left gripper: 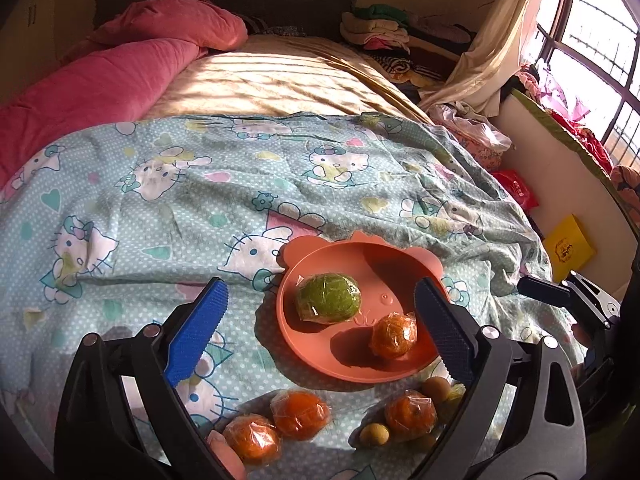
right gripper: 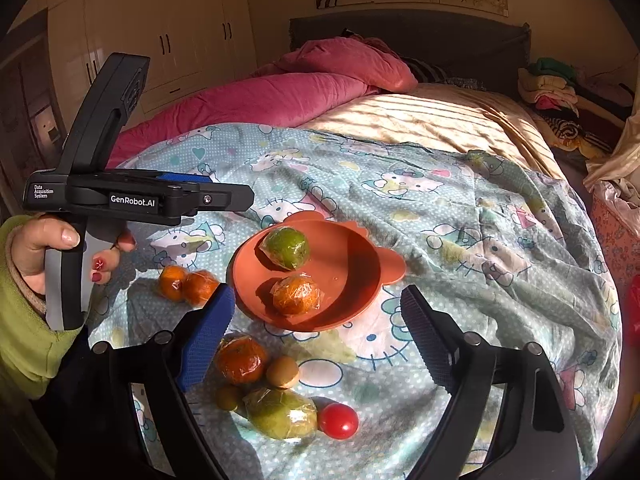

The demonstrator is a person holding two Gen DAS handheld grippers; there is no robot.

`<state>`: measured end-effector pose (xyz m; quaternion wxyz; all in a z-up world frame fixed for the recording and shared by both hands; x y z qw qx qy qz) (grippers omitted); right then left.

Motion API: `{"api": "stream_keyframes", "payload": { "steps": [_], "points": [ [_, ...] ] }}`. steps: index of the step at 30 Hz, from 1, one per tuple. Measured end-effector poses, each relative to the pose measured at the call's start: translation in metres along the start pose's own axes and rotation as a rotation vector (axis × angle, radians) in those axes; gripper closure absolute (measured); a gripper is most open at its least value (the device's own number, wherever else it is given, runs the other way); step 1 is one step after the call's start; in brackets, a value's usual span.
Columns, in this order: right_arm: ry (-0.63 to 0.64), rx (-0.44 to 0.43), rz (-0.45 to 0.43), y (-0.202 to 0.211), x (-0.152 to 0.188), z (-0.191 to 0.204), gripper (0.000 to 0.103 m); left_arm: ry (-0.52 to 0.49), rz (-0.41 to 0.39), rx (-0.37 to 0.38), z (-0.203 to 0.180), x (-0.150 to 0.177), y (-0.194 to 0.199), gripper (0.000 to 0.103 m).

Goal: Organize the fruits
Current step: 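Raise both open tools away from the orange plate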

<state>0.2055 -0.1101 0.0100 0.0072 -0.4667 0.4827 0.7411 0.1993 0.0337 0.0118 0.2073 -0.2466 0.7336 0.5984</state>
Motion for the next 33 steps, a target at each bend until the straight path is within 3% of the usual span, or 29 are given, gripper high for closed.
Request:
{"api": "stream_keyframes", "payload": {
  "steps": [2, 16, 33],
  "points": [
    [-0.001, 0.002, -0.008, 0.004, 0.002, 0.003, 0.014, 0.003, -0.008, -0.006, 0.002, 0.003, 0.005, 0.010],
    [-0.020, 0.004, 0.002, 0.013, 0.029, 0.017, 0.012, 0.000, -0.059, -0.049, 0.011, 0.026, 0.039, 0.010],
    [-0.064, 0.016, 0.053, 0.012, 0.058, 0.021, 0.011, 0.029, 0.012, -0.084, 0.030, 0.072, 0.031, 0.010]
  ]
}}
Point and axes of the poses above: each gripper's, at about its wrist camera, not at the fingertips, and y roughly against the way its jaws point, z to its left, x to its underside, the point moved 5 cm from there along -y, roughly the way its jaws point, and after that the axes turned 5 degrees about z, right-handed, at the moved point
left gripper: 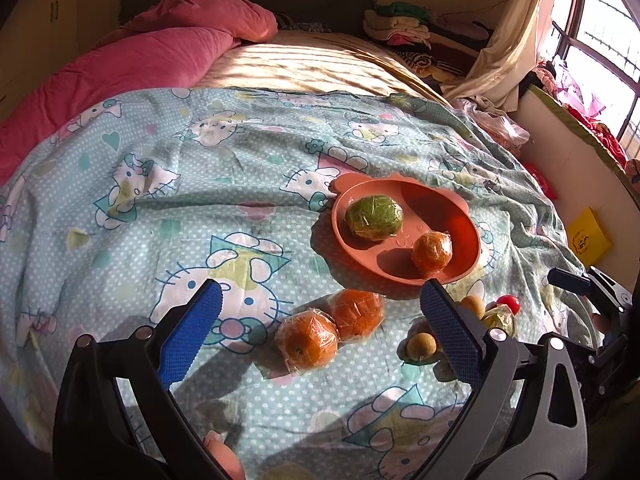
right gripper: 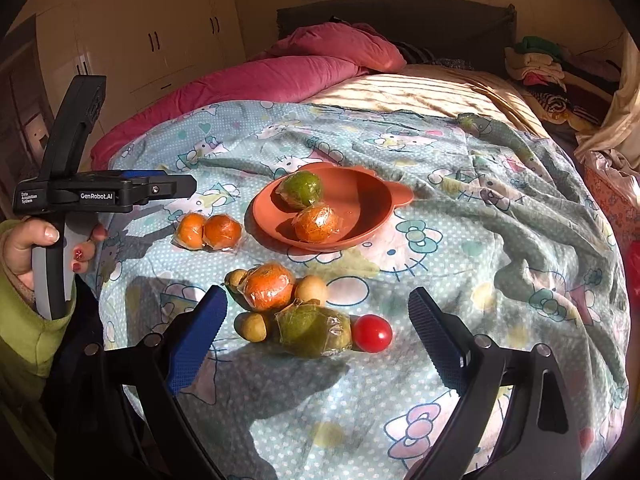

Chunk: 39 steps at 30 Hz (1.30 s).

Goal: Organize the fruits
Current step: 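Raise both open tools away from the orange plate, then grasp a wrapped orange with the left tool while the right tool grasps a green wrapped fruit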

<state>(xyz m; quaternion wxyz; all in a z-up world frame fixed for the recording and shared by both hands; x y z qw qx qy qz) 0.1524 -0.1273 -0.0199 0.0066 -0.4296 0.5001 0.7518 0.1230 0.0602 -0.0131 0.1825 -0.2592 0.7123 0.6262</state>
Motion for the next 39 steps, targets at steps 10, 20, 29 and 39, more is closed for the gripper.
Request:
{"api": "stream_keyframes", "payload": {
  "steps": [10, 20, 29, 39],
  "points": [
    [-0.002, 0.006, 0.030, -0.006, 0.009, 0.002, 0.011, 0.011, 0.025, -0.010, 0.007, 0.015, 0.000, 0.010],
    [-0.005, 0.003, 0.058, -0.012, 0.018, 0.004, 0.011, 0.003, 0.059, -0.025, 0.009, 0.029, -0.004, 0.010],
    [-0.023, 0.003, 0.088, -0.017, 0.027, 0.003, 0.011, -0.025, 0.085, -0.036, 0.010, 0.042, -0.013, 0.010],
    [-0.029, -0.010, 0.120, -0.026, 0.034, 0.002, 0.039, -0.032, 0.102, -0.012, 0.010, 0.045, -0.022, 0.021]
  ]
}}
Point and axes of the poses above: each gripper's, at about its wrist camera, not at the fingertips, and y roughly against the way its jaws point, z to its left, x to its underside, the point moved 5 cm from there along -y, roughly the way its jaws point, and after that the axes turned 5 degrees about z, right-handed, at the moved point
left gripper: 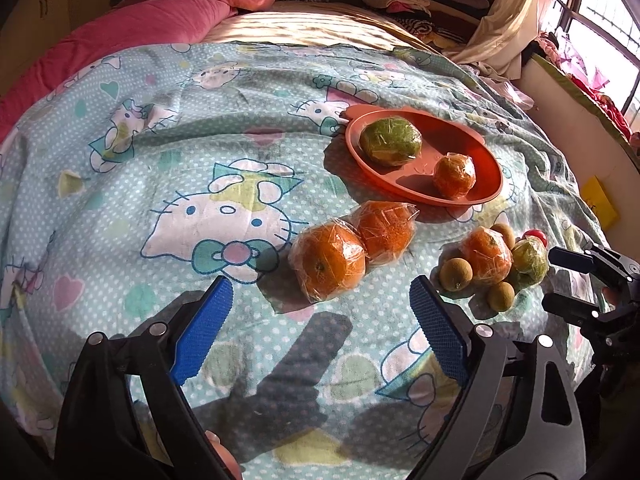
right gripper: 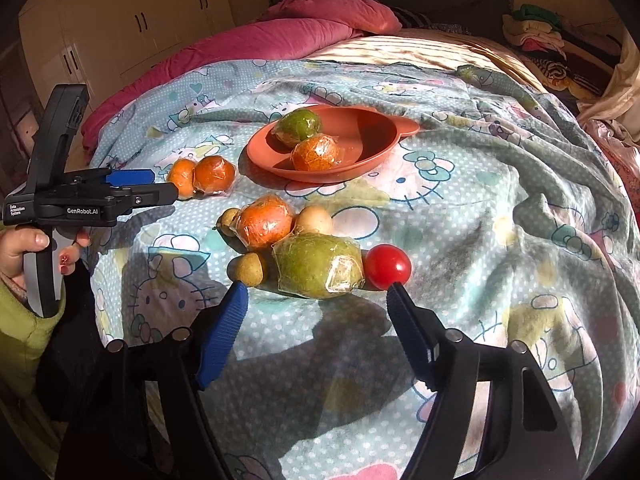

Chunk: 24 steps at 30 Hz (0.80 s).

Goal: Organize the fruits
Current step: 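Grasp a wrapped orange with the left tool while the right tool grasps a green wrapped fruit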

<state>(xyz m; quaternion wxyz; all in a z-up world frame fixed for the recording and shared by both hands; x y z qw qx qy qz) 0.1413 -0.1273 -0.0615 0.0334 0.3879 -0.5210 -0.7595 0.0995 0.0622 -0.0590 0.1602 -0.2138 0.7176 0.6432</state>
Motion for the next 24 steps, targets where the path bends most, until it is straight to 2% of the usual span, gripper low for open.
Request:
{"api": "stream_keyframes", "payload": {
  "steps": [2, 8, 15, 24],
  "points": [
    [-0.002, 0.000, 0.001, -0.002, -0.001, 0.000, 0.040, 0.002, 0.004, 0.005, 0.001, 0.000, -0.002, 0.026],
    [-0.007, 0.010, 0.014, -0.013, -0.003, -0.002, 0.040, -0.001, 0.001, 0.021, 0.000, -0.001, -0.004, 0.033],
    [0.006, 0.014, 0.017, -0.023, -0.010, -0.001, 0.050, 0.006, 0.006, 0.024, 0.003, -0.002, -0.009, 0.038],
    [0.002, 0.014, 0.004, -0.028, -0.012, -0.002, 0.053, -0.008, 0.009, 0.036, 0.005, -0.007, -0.016, 0.042]
  ]
}}
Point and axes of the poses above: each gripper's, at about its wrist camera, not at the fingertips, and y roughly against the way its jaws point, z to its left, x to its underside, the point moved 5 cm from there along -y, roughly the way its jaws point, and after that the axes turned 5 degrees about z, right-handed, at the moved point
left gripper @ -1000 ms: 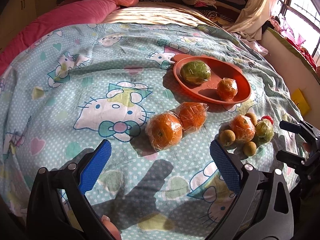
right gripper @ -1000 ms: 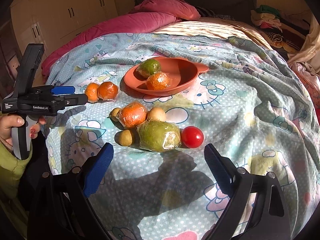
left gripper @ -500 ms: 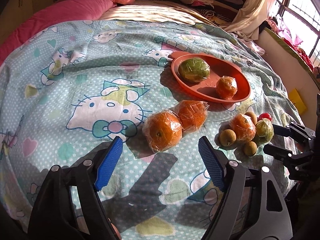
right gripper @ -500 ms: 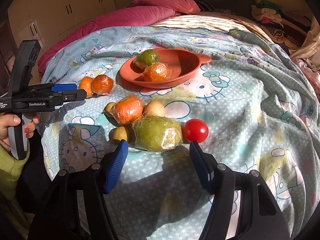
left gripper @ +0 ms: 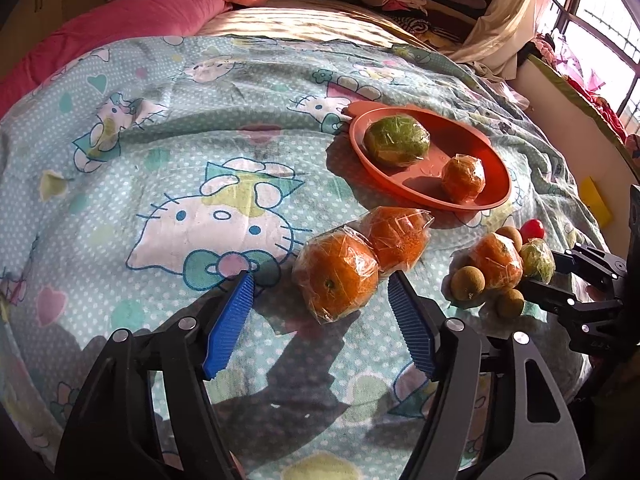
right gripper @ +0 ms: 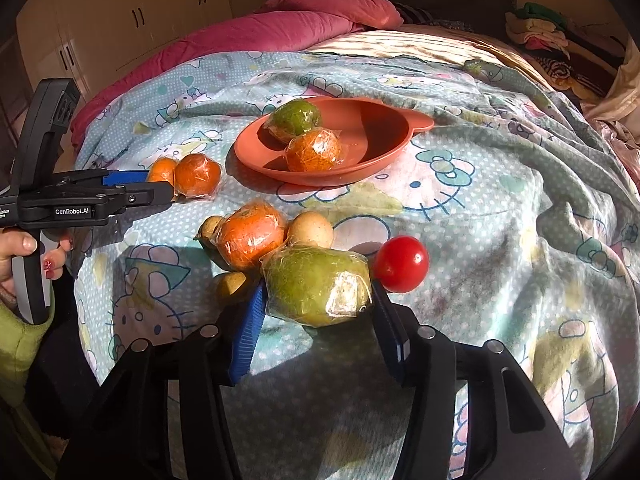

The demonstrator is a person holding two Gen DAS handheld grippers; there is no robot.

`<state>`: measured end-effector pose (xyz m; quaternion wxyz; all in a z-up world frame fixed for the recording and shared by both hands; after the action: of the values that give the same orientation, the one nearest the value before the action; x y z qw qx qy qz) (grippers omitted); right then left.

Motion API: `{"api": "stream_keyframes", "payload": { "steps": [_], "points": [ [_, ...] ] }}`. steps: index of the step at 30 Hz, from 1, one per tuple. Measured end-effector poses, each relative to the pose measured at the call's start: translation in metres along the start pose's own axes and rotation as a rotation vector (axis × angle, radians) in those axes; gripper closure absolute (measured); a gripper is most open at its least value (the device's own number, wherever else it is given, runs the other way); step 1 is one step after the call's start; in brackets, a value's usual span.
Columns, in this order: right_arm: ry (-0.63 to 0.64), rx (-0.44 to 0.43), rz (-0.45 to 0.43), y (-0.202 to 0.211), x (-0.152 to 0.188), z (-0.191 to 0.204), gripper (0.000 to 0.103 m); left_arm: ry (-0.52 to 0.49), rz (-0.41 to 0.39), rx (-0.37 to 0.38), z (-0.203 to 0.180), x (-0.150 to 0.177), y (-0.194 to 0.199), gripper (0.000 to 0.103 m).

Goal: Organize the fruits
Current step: 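Grasp a wrapped orange with the left tool while the right tool grasps a green wrapped fruit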

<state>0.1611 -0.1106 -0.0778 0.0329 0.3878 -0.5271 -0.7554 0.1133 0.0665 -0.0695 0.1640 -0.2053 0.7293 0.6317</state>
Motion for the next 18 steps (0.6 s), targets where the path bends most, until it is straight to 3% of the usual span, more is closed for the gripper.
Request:
{"api": "stream_keyframes", "payload": {
  "steps": [8, 11, 18],
  "points": [
    [-0.004, -0.005, -0.003, 0.0015, 0.0005, -0.0004, 0.053, -0.016, 0.009, 0.057, 0.0024, -0.0080, -0.0045, 0.054],
    [-0.004, -0.005, -0.005, 0.0029, 0.0007, -0.0001, 0.054, -0.019, 0.018, 0.091, 0.0000, -0.0070, -0.0061, 0.070],
    [-0.002, -0.007, -0.018, 0.0088, 0.0018, 0.0010, 0.054, -0.018, 0.020, 0.100, -0.0016, -0.0047, -0.0054, 0.070]
  ]
}}
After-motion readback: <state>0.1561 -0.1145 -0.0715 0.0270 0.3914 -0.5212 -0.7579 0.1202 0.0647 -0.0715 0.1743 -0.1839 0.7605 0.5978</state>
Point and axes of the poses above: each gripper's, at about its wrist camera, not at the fingertips, and y roughly against the way its jaws point, z to its left, x to its underside, the point moved 5 cm from there along -y, roughly the way its jaws point, and after that the axes turned 5 degrees about z, right-handed, at the moved point
